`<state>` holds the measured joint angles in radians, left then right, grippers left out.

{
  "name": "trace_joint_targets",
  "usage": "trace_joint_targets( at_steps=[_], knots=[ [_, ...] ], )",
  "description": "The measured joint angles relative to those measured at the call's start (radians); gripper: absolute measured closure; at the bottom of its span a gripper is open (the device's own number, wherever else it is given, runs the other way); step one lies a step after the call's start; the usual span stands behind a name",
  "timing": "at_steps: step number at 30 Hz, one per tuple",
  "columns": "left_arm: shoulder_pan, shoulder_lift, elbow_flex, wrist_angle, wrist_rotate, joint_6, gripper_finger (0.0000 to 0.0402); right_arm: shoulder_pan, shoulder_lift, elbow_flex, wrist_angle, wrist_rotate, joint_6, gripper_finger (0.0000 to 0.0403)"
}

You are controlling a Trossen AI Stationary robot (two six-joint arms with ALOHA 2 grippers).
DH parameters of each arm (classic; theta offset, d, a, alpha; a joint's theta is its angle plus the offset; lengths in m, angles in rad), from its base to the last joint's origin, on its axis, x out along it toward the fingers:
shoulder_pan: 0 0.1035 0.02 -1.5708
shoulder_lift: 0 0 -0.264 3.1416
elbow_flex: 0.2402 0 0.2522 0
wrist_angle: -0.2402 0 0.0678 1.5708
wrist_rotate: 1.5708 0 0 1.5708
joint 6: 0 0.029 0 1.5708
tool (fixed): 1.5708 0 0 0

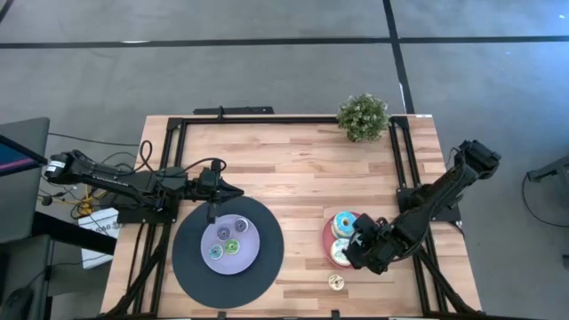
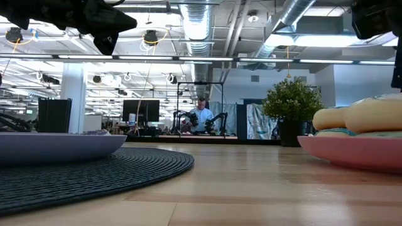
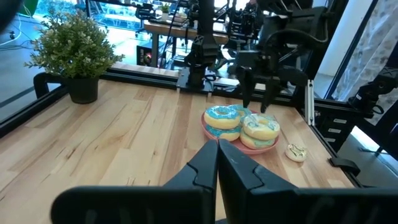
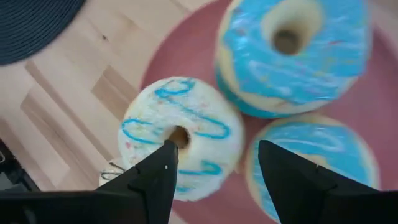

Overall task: Pick & Place donuts
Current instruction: Put the large white donut on the pink plate, then put the small white donut on the purple plate

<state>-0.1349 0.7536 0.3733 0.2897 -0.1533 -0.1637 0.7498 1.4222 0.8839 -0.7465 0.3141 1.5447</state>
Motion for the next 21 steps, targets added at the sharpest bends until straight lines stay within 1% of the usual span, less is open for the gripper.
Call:
trace_joint_targets(
  at_steps=[5,10,15,17,21],
  knots=[
    [0.0,0.0,0.0,0.0,0.0,-0.003,0.0397,0.0,-0.061,0.002,-0.091,0.002,0.033,0.0193],
    [0.0,0.0,0.0,0.0,0.0,-0.003,0.0397,0.015,-0.092,0.002,-0.09,0.002,0.03,0.0193],
    [0.0,0.0,0.0,0.0,0.0,-0.003,0.0397,0.039,-0.095,0.003,-0.094,-0.001,0.056,0.0194],
    [0.0,0.0,0.0,-0.001,0.001,-0.003,0.0397,0.056,-0.095,0.003,-0.098,-0.024,0.096,0.0194],
    [0.0,0.0,0.0,-0.005,0.001,-0.003,0.0397,0.127,-0.094,0.003,-0.098,-0.077,0.26,0.0194]
  ],
)
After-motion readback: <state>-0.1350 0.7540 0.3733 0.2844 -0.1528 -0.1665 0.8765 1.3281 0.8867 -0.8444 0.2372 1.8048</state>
